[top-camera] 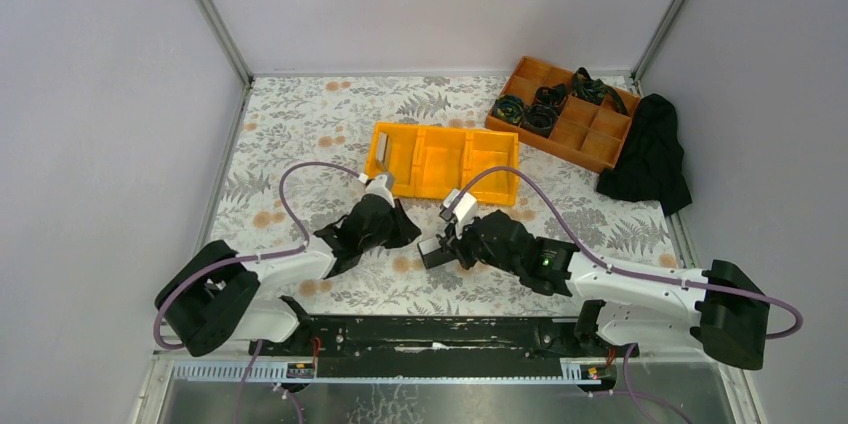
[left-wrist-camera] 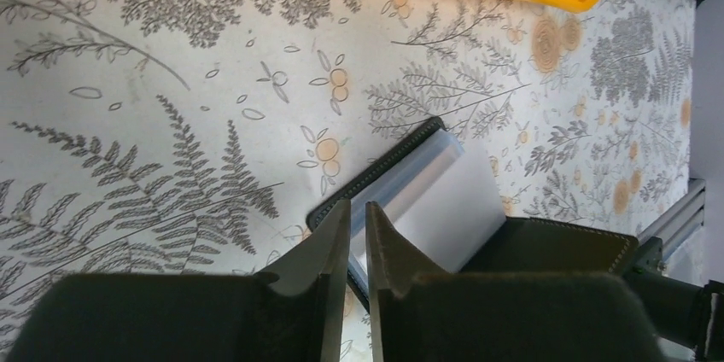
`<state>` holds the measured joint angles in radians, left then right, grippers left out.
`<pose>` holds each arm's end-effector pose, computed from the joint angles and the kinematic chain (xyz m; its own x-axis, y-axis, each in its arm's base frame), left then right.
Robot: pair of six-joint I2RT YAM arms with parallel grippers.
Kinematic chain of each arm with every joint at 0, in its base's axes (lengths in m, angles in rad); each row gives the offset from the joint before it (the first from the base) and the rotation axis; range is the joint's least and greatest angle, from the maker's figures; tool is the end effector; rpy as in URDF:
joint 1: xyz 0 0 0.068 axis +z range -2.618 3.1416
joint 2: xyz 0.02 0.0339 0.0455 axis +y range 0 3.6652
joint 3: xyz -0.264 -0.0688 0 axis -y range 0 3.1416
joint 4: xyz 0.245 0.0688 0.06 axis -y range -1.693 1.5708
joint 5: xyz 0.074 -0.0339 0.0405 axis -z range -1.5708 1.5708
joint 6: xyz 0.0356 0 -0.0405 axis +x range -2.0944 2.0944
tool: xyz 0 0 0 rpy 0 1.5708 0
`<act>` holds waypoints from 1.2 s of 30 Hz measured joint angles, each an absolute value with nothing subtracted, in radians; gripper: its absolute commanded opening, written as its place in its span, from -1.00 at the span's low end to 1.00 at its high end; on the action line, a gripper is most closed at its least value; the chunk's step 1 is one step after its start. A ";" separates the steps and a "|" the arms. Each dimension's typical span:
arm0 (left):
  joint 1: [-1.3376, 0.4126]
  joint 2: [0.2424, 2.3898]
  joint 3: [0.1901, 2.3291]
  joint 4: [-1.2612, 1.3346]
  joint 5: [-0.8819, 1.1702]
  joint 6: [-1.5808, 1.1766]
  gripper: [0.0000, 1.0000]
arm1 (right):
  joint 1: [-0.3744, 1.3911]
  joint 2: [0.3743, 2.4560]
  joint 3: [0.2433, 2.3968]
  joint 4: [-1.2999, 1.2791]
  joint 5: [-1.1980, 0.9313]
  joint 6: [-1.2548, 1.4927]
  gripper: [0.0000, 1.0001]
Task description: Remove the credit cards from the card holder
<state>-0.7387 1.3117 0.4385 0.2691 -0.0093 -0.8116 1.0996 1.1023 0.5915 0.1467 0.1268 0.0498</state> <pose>0.1820 -0.1653 0.1572 -0.7734 -0.2768 -0.5703 0.1549 0.7899 -0.5934 0.1157 0.2171 0.2427 -0.2028 -0.2893 -0.9355 -0.8212 0.5707 0.0015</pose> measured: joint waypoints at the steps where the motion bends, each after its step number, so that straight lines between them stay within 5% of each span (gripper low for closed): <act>1: -0.739 1.311 0.437 0.265 -0.012 -0.811 -0.61 | 1.100 1.102 0.591 0.147 0.118 0.051 -1.00; 36: -0.893 1.450 0.580 0.242 0.029 -0.808 -0.61 | 1.101 0.907 0.475 -0.008 0.185 0.096 -1.00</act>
